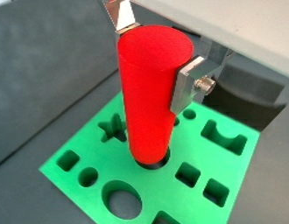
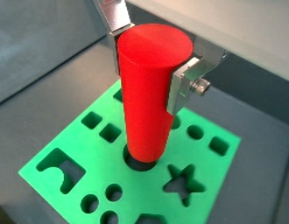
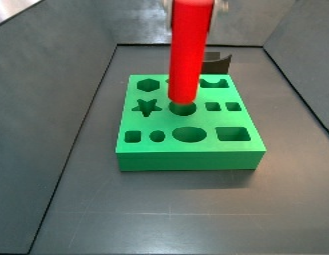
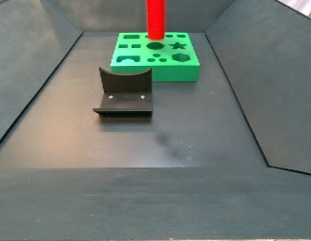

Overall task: Pick up the round object. Move up. Move to above the board. Insert the round object.
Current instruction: Insert the round object.

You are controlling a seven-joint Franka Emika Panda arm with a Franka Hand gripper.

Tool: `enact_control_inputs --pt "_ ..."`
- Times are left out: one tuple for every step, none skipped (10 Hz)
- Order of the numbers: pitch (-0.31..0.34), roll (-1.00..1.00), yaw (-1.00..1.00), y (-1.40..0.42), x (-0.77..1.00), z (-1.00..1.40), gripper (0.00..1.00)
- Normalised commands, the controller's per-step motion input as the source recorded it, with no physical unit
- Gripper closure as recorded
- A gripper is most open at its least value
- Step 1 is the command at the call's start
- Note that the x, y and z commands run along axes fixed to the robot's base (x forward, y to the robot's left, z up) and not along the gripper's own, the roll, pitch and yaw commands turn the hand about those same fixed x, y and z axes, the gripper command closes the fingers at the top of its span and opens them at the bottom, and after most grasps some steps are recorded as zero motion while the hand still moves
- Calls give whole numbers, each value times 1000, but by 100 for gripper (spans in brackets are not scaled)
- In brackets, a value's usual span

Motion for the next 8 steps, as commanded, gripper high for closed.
enact_control_inputs --pt "-4 -101 -23 77 0 -391 100" --pt "0 -86 -37 100 17 -323 100" --pt "0 -63 -20 120 0 -237 100" --pt "0 -37 -3 137 0 -240 100" --pt "0 -90 -34 40 17 -371 100" --pt "0 -79 -49 0 200 -500 100" --pt "0 -41 -51 -69 400 -517 100" --pt "0 -21 -57 -37 337 -517 100"
